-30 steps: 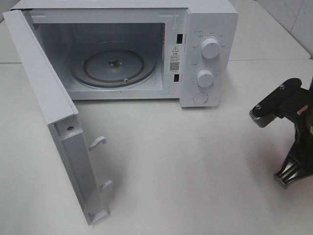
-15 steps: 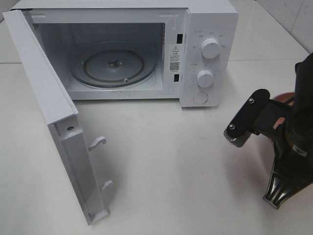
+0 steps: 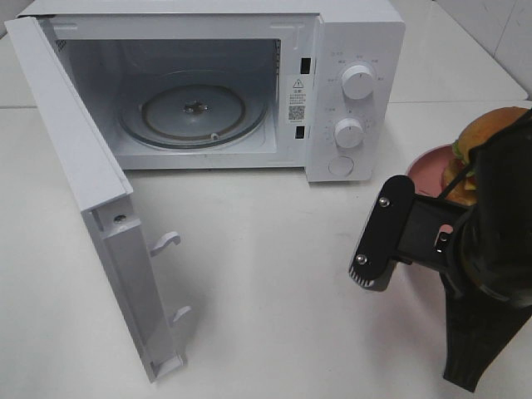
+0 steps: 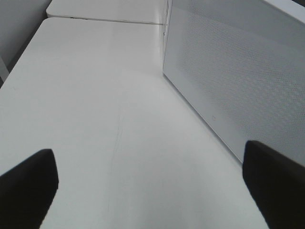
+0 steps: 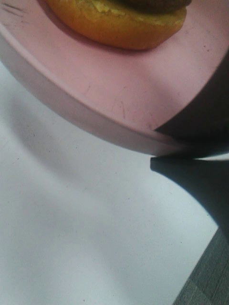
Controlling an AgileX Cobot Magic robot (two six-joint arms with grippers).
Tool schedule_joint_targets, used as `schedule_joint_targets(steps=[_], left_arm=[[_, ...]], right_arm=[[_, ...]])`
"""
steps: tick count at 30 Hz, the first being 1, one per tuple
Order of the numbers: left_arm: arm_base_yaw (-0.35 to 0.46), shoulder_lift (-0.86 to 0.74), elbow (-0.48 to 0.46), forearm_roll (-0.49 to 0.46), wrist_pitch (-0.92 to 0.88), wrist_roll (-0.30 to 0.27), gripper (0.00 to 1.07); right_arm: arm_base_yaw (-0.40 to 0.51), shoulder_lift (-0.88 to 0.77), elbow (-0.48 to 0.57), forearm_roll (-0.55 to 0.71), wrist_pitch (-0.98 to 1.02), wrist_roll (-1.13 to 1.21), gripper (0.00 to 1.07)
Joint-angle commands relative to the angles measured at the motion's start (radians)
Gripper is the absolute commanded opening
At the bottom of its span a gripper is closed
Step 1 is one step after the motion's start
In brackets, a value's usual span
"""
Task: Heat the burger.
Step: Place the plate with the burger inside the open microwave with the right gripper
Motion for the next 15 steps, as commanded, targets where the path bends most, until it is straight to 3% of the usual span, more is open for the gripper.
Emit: schedule_joint_targets(steps=[1, 15], left_arm=[[-0.003, -0.021, 0.001, -0.001, -0.01, -0.001, 1.01], [-0.003, -0.021, 0.001, -0.001, -0.01, -0.001, 1.01]], right_arm=[[0.047, -0.015, 0.0, -0.088, 0.039, -0.029, 0.01], [0.115, -0.015, 0.0, -0.098, -0.016, -0.203, 0.01]])
